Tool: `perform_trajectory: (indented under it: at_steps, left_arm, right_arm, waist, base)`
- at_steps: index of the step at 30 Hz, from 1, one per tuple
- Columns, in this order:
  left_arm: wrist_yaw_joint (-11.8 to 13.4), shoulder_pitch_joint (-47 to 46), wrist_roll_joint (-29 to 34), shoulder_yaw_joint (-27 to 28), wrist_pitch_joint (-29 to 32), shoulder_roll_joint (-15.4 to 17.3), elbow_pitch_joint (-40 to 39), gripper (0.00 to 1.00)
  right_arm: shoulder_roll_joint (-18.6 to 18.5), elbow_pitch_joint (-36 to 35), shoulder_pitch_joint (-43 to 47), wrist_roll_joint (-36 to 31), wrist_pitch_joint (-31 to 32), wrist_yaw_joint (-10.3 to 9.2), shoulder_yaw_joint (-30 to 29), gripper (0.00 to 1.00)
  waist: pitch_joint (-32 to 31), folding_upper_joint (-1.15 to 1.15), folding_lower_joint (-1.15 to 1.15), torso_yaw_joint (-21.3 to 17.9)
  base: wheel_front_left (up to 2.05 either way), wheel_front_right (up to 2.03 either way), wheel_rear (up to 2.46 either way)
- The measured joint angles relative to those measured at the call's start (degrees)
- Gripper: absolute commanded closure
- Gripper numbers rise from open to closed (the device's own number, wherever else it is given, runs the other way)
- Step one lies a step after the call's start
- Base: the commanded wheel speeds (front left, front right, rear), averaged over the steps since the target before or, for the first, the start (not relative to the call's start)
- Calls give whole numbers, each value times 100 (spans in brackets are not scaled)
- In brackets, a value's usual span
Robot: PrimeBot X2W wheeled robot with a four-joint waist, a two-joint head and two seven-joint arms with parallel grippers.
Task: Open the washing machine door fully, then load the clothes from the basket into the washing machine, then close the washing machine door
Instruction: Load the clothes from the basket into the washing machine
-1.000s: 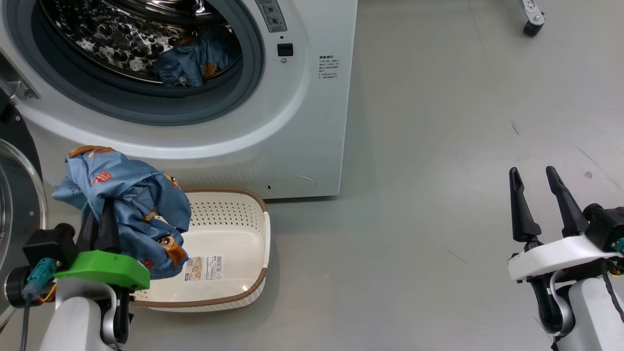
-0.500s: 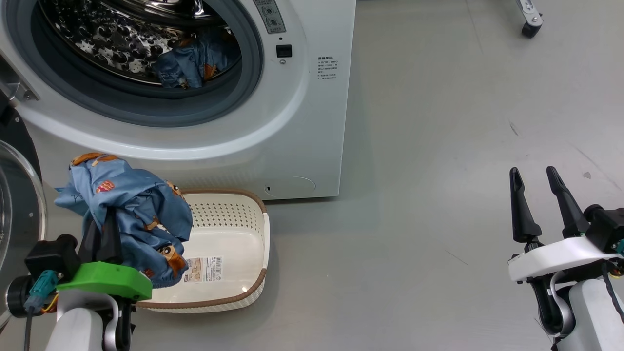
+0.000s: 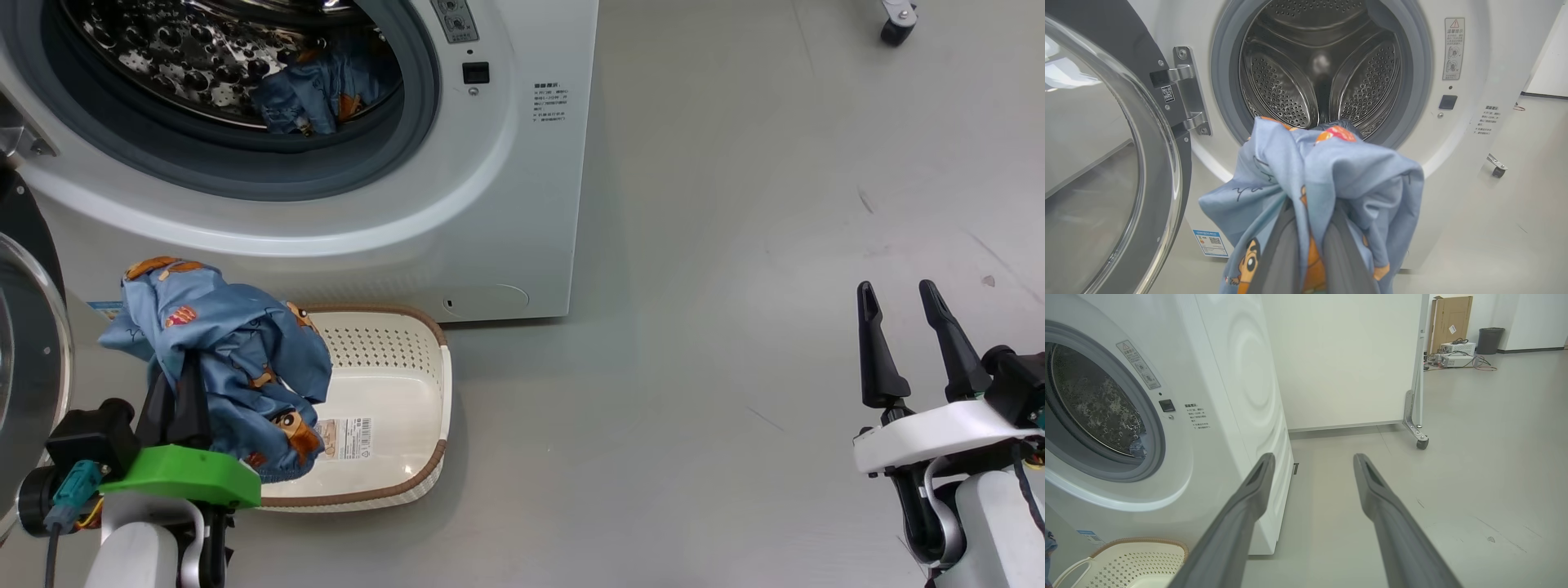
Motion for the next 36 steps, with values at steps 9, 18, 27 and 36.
perform_trajectory:
  at_steps: [9, 18, 27, 36]
  left_arm:
    - [0, -25, 49, -66, 0, -68, -153, 100]
    - [0, -170, 93, -47, 0, -94, -203, 100]
    - [22, -637, 160, 4, 0, -179, -363, 100]
    - [187, -1228, 253, 157, -4, -264, -511, 100]
  right_arm:
    - [-13, -108, -2, 0, 0, 0, -30, 0]
    - [-57, -174, -9, 0, 0, 0, -25, 0]
    - [-108, -304, -137, 4, 0, 0, -70, 0]
    - [-127, -361, -398, 12, 0, 0, -26, 0]
  waist:
    - [279, 0, 0, 36]
    - [608, 0, 0, 35]
    - [1076, 0, 0, 29]
    - [1533, 0, 0, -22]
  base:
    - [0, 0, 0]
    - [0, 0, 0]
    - [0, 0, 0]
    - [0, 0, 0]
